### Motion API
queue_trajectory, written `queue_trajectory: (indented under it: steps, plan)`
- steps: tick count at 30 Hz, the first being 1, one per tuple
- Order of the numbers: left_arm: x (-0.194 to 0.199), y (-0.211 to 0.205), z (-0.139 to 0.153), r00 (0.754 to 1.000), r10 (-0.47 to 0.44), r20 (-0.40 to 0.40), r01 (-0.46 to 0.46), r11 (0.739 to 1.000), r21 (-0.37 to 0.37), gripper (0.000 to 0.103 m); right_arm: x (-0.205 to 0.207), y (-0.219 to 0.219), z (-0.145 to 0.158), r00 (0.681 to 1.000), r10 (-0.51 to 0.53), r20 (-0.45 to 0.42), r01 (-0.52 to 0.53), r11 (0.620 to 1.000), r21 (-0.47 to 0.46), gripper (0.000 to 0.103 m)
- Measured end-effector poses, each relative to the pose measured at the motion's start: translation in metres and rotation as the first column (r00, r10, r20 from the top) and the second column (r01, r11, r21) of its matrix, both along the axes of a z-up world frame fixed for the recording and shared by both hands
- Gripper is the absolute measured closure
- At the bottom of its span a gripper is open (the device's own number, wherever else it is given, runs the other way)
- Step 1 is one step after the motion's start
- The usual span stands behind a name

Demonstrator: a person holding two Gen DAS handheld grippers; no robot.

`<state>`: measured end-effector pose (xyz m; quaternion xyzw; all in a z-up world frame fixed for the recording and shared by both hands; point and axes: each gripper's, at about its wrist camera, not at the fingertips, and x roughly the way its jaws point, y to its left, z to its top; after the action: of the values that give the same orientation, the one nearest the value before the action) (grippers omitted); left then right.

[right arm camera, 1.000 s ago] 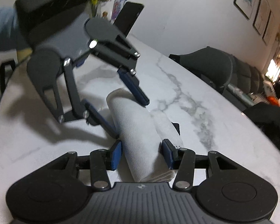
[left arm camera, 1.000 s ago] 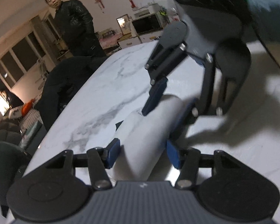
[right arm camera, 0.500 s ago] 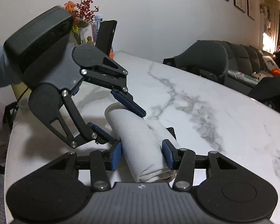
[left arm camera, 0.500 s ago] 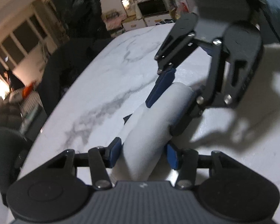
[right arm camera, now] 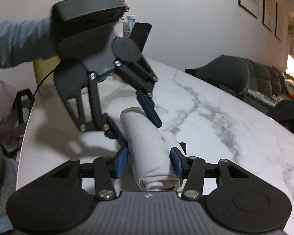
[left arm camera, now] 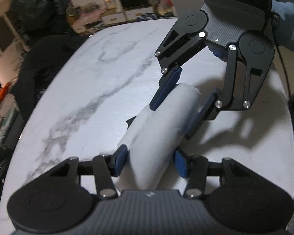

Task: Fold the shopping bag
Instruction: 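Lower the right gripper back onto the roll beside the left gripper, then grip the roll with both grippers and turn it upright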

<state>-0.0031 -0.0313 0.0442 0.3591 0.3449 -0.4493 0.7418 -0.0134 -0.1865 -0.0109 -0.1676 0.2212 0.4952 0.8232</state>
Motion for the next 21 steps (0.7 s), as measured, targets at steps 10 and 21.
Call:
queue_trajectory:
  steps: [10,21]
  plan:
    - [0.006,-0.007,-0.003,0.999,-0.032,-0.024,0.033,0.999,0.022,0.055,0.013,-0.019,-0.004,0.986,-0.066,-0.155,0.083,0.991,0.101,0.056]
    - [0.013,-0.023,-0.012,1.000,0.010,0.013,-0.011,0.999,0.034,0.048,0.058,-0.045,-0.009,0.828,-0.106,-0.551,0.264,0.940,0.216,0.055]
